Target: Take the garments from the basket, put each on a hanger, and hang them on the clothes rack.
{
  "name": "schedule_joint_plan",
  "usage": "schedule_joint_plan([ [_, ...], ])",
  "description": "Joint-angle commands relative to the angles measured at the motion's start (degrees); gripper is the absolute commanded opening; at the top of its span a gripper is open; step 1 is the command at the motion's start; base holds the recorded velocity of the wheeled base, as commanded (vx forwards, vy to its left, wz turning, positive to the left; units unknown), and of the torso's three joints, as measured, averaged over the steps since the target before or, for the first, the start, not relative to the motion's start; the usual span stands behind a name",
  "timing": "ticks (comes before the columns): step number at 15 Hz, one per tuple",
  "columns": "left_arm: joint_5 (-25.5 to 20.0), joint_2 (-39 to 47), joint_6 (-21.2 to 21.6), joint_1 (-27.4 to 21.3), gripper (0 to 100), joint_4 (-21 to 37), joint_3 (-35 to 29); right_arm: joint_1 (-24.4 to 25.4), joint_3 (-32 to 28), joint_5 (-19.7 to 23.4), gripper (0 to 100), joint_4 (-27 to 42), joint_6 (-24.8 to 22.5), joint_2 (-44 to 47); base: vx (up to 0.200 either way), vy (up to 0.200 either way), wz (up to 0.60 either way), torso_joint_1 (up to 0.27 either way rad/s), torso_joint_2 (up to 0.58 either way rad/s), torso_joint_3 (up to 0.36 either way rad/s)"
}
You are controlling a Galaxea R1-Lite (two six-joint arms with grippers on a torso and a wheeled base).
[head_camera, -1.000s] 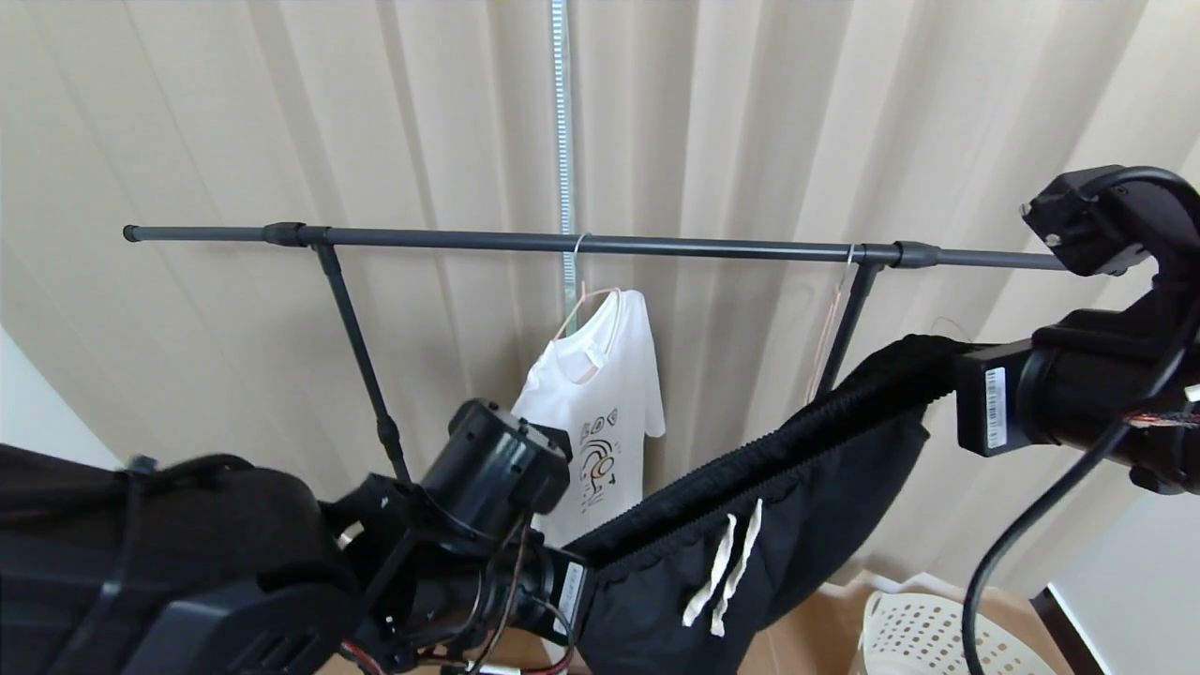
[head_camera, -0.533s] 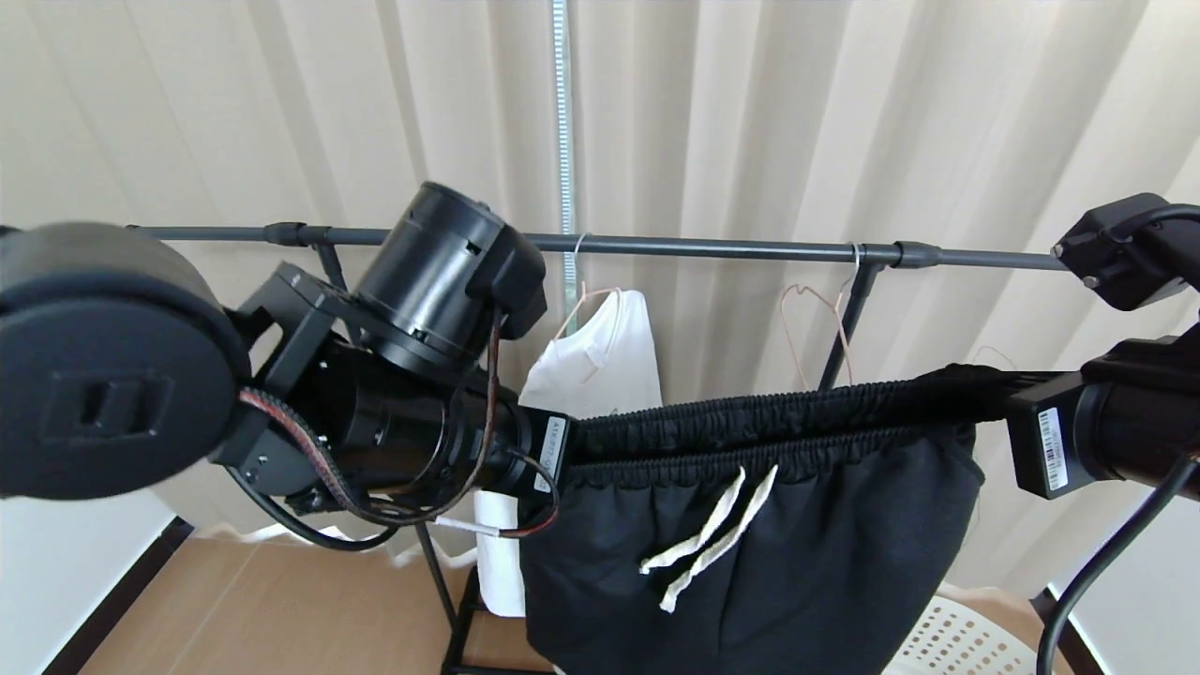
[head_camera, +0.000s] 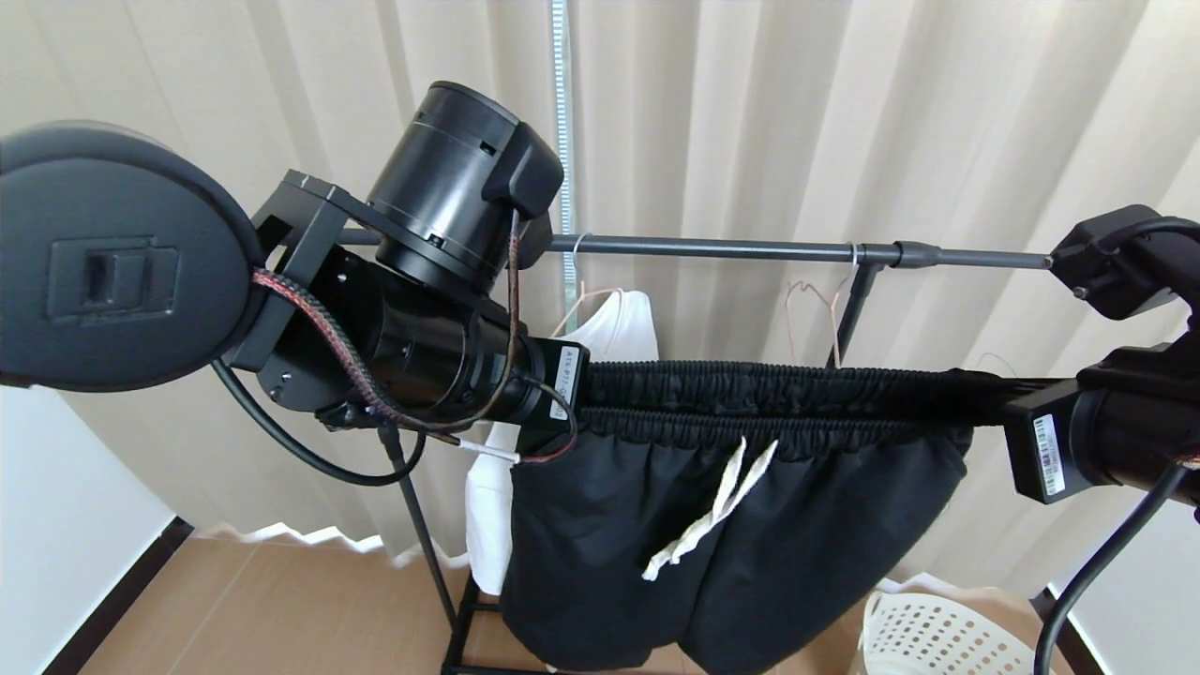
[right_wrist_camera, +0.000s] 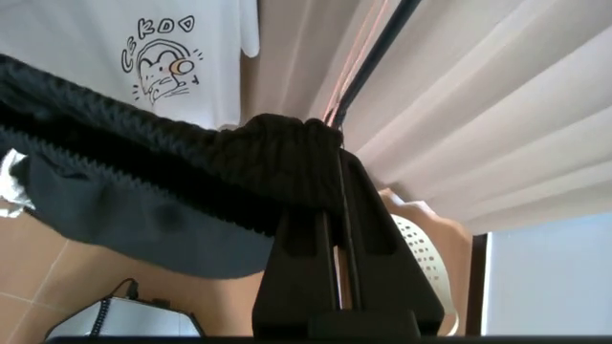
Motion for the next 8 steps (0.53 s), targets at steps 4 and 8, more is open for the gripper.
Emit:
schedule_joint_plan([
  [4, 0.4, -1.1, -0.1, 2.4, 0, 0.1, 0.5, -6.7, -0.2, 0.3, 0, -0.4, -2.0, -0.2, 0.000, 0.000, 0.00, 0.000, 0.00, 0.000],
  [8, 0.4, -2.6, -0.1, 3.6, 0, 0.0, 2.0, -9.1, -0.3, 0.5, 0, -0.7, -3.4, 0.1, 0.000, 0.000, 0.00, 0.000, 0.00, 0.000],
])
